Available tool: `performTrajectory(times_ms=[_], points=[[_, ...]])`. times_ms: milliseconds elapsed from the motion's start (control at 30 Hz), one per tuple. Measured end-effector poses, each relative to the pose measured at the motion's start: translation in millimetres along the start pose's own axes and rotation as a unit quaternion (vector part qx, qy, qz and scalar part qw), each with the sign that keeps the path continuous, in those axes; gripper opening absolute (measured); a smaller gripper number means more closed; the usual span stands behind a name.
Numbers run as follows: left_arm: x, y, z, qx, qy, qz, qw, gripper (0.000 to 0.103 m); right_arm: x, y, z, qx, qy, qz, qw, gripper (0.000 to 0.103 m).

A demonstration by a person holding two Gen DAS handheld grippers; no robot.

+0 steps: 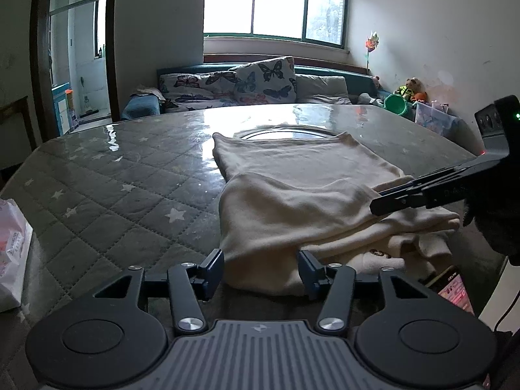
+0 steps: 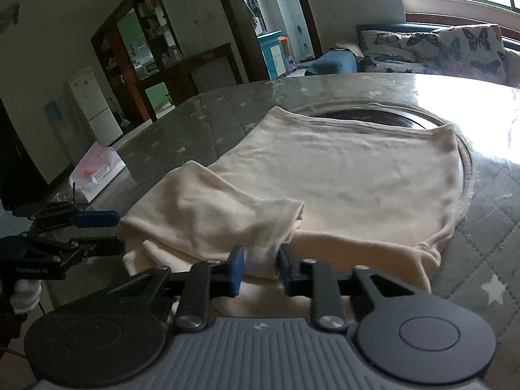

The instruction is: Fold clothes

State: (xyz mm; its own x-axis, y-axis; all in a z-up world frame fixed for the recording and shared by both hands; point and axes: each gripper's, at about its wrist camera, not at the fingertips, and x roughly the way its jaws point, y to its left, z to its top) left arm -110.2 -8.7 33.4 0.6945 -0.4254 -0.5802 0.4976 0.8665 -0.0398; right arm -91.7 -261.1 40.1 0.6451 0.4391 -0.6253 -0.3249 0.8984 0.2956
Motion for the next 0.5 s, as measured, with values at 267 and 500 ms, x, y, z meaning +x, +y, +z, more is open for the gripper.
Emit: performTrajectory(times_ms=[267,500], points=[[8.5,-0.5,-2.2,-0.005,0.004,0.002,1.0,0.058,-35.3,10.6,20.8,-0.007,-0.059,0.012,0.998,0.003],[14.0,-8.6,0.1,0.009,-0.006,0.012,0.9999,0.058,-68.5,34.9,56.8,-0.047,-0.116,0.033,0.992,0.001]])
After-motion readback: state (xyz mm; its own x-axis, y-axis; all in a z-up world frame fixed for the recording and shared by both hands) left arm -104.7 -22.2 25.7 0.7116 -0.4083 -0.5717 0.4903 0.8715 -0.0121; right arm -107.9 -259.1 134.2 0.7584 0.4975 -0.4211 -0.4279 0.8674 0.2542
